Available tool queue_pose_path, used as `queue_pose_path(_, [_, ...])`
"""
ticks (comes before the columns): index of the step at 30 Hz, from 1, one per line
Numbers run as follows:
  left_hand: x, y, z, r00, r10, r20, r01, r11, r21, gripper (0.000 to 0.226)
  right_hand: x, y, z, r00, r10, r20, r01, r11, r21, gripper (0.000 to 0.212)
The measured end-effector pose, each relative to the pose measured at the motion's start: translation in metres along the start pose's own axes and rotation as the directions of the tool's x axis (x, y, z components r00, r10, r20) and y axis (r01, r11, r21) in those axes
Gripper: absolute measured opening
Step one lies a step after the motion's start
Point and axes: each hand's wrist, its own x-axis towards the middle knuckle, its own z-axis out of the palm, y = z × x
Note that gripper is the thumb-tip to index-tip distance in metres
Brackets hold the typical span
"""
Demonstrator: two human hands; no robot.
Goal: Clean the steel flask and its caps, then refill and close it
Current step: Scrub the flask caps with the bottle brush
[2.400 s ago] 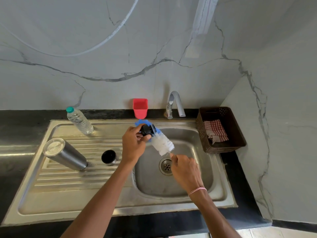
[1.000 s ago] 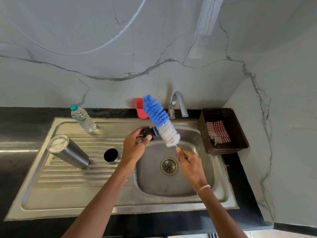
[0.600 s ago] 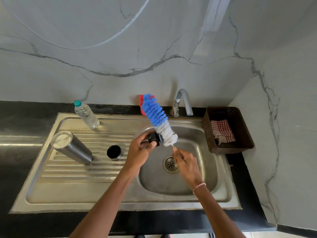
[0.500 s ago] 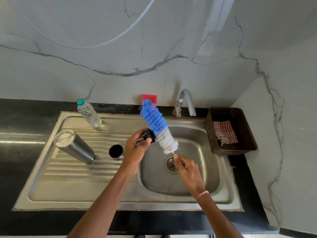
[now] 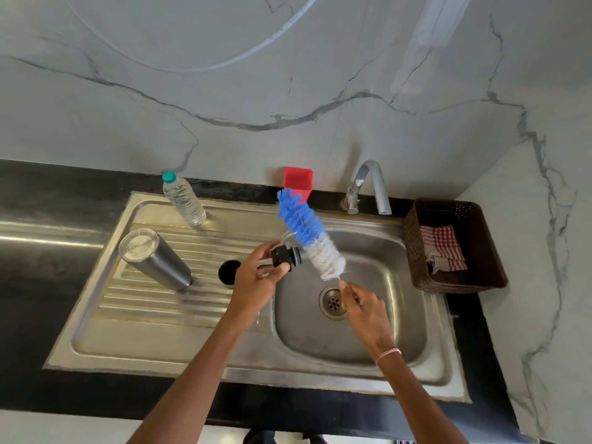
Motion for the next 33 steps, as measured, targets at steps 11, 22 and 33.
queue_pose_path(11, [-0.027,-0.065,-0.071,0.995,0.085,-0.056,-0.006,0.596,0.803,0.056,-0.002,0.006,0.025,0.998,0.067,-0.001,-0.067,0.997,-0.049,0.047])
queue_pose_path(22, [-0.02,-0.082,-0.079,0.984,0.032,-0.175,0.121,0.597,0.793,0.053,-0.008,0.01,0.028,0.996,0.085,0.04,-0.081,0.992,-0.093,0.043])
queue_pose_path(33, [0.006,-0.087,-0.077,0.99,0.04,-0.138,0.088,0.594,0.799,0.054,-0.014,0.016,0.023,0.996,0.082,0.017,-0.079,0.987,-0.139,0.042])
